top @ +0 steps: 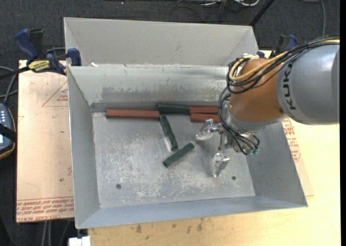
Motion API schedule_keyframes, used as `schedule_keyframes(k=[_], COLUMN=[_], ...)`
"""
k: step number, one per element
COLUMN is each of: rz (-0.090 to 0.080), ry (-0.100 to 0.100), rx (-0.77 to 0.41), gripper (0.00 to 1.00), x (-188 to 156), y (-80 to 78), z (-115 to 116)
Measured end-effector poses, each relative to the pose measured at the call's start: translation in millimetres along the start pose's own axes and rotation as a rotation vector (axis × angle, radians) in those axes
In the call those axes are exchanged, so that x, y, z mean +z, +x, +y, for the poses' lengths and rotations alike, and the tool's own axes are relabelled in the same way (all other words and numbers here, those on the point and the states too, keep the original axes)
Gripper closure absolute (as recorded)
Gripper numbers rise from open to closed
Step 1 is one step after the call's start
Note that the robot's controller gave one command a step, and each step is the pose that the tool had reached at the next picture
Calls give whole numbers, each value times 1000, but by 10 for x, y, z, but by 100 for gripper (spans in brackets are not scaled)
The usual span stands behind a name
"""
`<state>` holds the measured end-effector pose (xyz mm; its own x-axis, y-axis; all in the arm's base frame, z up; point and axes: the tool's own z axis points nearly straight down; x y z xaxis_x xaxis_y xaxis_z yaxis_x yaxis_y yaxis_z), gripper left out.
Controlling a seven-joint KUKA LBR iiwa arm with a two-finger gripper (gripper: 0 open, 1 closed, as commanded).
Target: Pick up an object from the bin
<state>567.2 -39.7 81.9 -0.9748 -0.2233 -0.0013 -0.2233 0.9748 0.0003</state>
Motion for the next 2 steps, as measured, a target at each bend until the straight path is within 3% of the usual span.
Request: schedule_keyframes(k=[1, 2], rz=[-12, -12], ry=[0, 0], rx=[-199, -199], gripper=[100, 100], x=[3, 3], y=[-722, -722], z=[587, 587])
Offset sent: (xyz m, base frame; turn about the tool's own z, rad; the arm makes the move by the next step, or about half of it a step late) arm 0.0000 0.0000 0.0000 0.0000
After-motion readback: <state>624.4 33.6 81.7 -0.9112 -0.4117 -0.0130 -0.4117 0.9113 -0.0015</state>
